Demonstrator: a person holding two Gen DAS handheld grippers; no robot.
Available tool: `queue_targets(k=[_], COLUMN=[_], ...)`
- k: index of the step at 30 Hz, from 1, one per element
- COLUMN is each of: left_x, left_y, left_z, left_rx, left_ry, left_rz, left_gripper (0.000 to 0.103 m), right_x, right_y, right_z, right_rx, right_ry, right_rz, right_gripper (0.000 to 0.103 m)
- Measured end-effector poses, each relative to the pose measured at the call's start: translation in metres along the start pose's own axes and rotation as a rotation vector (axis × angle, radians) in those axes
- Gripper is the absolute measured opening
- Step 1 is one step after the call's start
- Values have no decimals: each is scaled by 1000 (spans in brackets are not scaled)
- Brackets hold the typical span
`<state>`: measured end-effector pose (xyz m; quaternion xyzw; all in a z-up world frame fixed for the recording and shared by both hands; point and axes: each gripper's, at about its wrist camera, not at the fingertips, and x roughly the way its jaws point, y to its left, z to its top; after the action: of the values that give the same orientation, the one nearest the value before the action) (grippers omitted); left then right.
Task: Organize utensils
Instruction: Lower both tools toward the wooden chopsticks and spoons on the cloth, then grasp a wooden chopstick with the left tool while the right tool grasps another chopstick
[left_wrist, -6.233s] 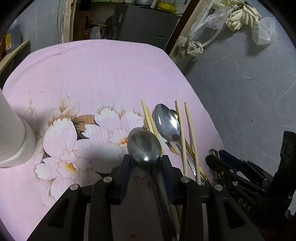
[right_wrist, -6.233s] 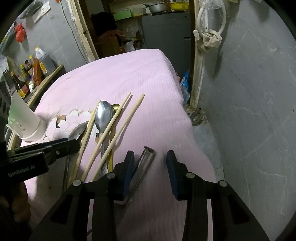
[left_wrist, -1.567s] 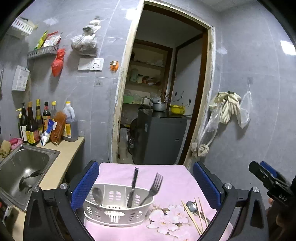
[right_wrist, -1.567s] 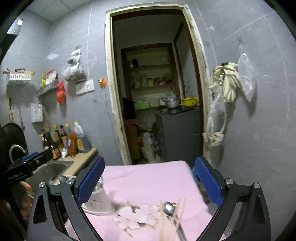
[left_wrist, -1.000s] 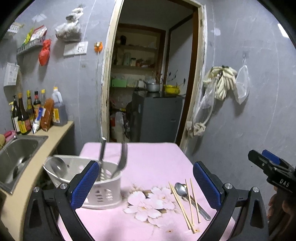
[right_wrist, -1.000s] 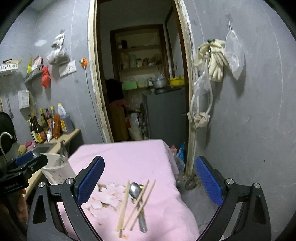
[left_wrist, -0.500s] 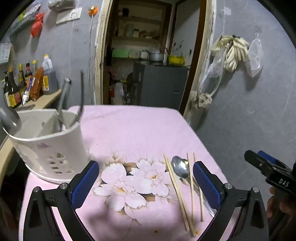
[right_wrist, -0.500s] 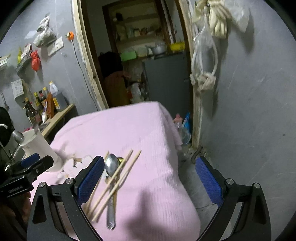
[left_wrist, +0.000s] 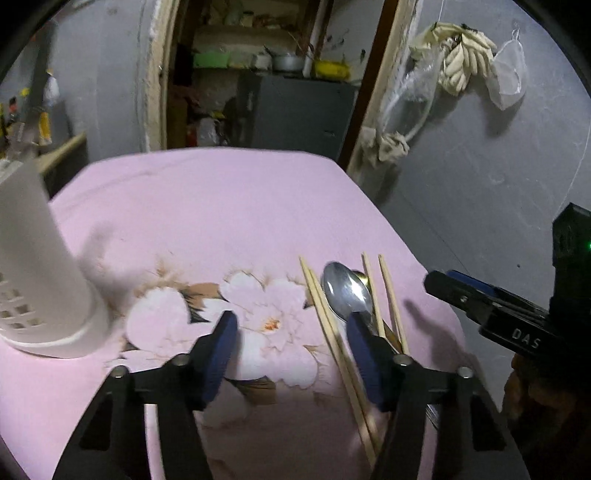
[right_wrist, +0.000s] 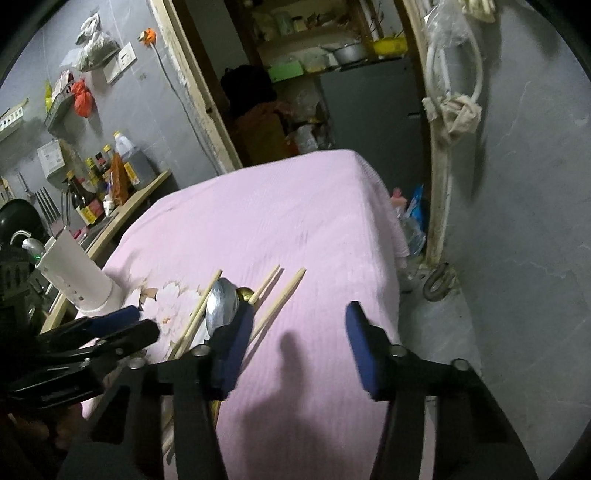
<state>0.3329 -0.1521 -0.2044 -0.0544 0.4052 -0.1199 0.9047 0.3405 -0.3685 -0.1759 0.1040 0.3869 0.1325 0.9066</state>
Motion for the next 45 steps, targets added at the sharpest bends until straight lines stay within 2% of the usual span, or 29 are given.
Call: queue_targets(k=[6,13,16,24,29,31,34,40,45], left_x=[21,31,35,37,36,33,27,28,32], left_y=[0,-8,-9,2,6,7,12,32,35], left_z=[1,5,7,10,7,7,5,1,2], left_rx=[-13,4,8,-60,-106,-110,-129,-211,-210], left_ry=[77,109,119,133,150,145,142,151,175], left_rz=[-26,-64,-72,-147,-180,-174,-166,-149,-158], left_gripper=[34,30,24,8,6,5,5,5,6], right_x=[9,11,11,14,16,18,24,34,44], right_y=[3,1,-1,-2,1,3,5,8,12], right_z=[-2,-3,-3,-3,-3,-2,-2,0,9], right_rx=[3,12,20,20,9,3,7,28,25], right_ry=[28,46,47,63,73,80,103,127,158], right_rz=[22,25,23,19,31,50,80,104,99], right_gripper=[42,42,42,42,41,30,23,23,23])
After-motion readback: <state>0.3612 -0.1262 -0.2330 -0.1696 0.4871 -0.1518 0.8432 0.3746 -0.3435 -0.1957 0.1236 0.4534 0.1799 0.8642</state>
